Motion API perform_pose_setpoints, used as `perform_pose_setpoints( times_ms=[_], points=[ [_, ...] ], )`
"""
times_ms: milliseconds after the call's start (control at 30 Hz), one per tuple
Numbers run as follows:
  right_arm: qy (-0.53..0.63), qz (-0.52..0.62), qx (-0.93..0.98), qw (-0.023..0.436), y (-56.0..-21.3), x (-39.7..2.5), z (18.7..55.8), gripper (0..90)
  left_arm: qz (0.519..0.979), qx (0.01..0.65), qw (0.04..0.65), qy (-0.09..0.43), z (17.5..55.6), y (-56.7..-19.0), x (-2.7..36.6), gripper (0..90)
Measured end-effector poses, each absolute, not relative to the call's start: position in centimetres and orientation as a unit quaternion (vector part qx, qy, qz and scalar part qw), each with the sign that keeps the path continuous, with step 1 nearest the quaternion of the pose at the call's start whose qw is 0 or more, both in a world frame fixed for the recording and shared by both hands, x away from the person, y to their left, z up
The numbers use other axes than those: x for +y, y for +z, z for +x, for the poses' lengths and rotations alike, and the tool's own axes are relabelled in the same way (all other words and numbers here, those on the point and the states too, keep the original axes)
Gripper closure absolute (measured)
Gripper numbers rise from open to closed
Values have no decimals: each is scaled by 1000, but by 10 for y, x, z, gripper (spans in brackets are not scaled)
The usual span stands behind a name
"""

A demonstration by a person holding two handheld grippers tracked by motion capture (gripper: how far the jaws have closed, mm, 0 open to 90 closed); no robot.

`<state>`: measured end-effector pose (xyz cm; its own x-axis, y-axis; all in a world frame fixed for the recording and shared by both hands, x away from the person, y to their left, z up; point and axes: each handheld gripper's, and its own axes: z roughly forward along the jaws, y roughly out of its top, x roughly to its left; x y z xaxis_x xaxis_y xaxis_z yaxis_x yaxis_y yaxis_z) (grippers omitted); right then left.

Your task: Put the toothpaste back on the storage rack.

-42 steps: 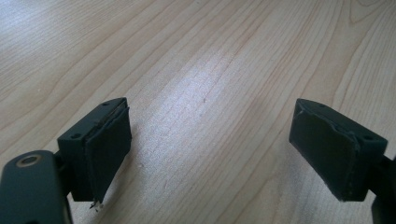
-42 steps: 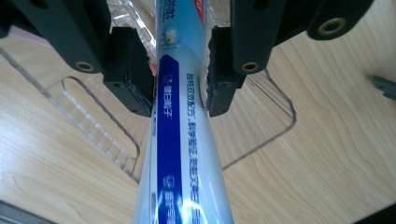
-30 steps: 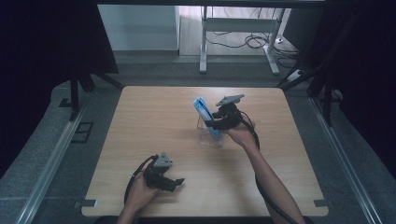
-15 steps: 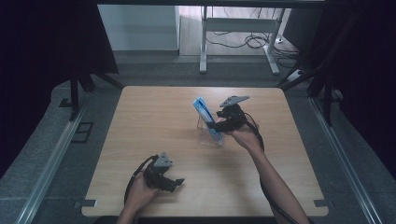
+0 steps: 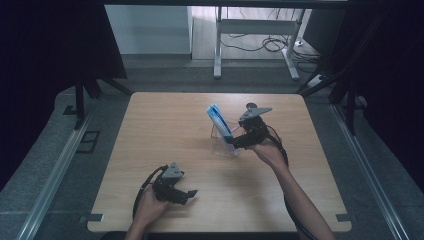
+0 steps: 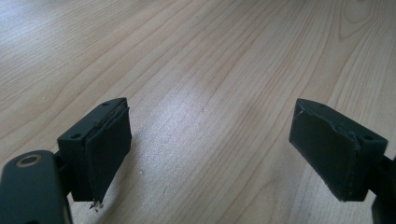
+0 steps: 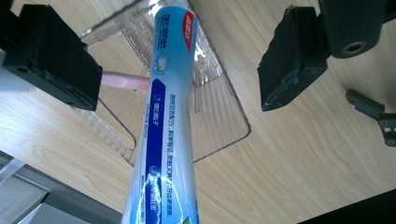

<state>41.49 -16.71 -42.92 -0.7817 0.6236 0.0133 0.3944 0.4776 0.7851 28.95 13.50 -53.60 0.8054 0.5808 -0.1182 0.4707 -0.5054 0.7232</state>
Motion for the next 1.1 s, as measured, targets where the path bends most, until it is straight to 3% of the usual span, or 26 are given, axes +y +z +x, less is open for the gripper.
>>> perform_pose_setpoints(
  times_ms=[600, 1100],
  points=[
    [398, 296, 855, 151, -432, -194, 385, 117, 852, 314, 413, 69, 290, -534, 139, 130],
    [400, 311, 848, 155, -437, -229, 355, 51, 839, 328, 428, 75, 290, -532, 144, 129]
  ],
)
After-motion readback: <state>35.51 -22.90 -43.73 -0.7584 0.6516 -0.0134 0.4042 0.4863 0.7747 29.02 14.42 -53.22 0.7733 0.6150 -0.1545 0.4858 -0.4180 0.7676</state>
